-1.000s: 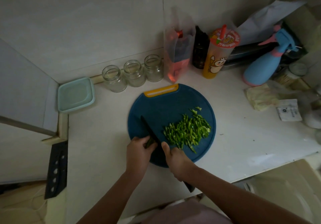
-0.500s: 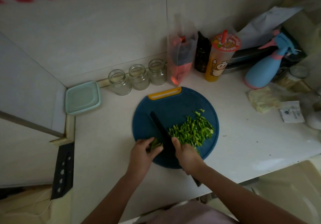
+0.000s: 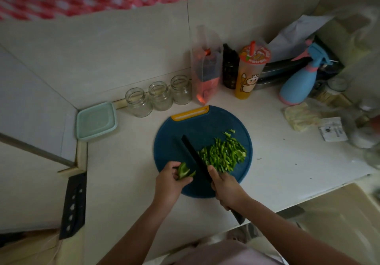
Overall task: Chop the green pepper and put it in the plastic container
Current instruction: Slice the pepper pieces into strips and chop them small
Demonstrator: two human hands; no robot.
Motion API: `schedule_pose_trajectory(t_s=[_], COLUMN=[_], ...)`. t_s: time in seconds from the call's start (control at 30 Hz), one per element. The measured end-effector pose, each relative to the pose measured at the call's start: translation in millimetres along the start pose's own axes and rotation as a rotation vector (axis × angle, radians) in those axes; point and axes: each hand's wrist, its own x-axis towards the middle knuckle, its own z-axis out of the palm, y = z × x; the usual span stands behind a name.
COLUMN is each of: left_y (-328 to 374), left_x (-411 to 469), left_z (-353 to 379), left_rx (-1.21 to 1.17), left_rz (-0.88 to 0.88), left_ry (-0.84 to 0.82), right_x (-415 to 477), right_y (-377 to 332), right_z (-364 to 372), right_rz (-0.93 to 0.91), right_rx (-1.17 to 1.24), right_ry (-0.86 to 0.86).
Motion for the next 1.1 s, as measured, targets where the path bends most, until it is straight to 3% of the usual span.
schedule_pose_trajectory(t_s=[0.43,0.6,0.83,1.1], left_y=[-0.4,-5.7,-11.4,-14.2], left_x=[10.1,13.1,18.6,24.9], left_z=[-1.8,-3.5,-4.2,-4.0], left_rx=[-0.116,-0.129,-0.139,-0.140], left_rz=[-0.013,-0.062,-0.086,-0.103], left_ry=[0.087,0.057,0.057,0.050], right_x=[-0.5,0.4,-9.9,-8.6], right_y=[5.3,1.3,-1.1,-19.0], right_z=[4.9,4.1,4.7,-0.8], right_rz=[-0.246,-0.218,-0.004,0.007], right_rx=[-0.167,-0.151,0.027,0.074], right_ry=[0.015,0.018,-0.089,-0.100])
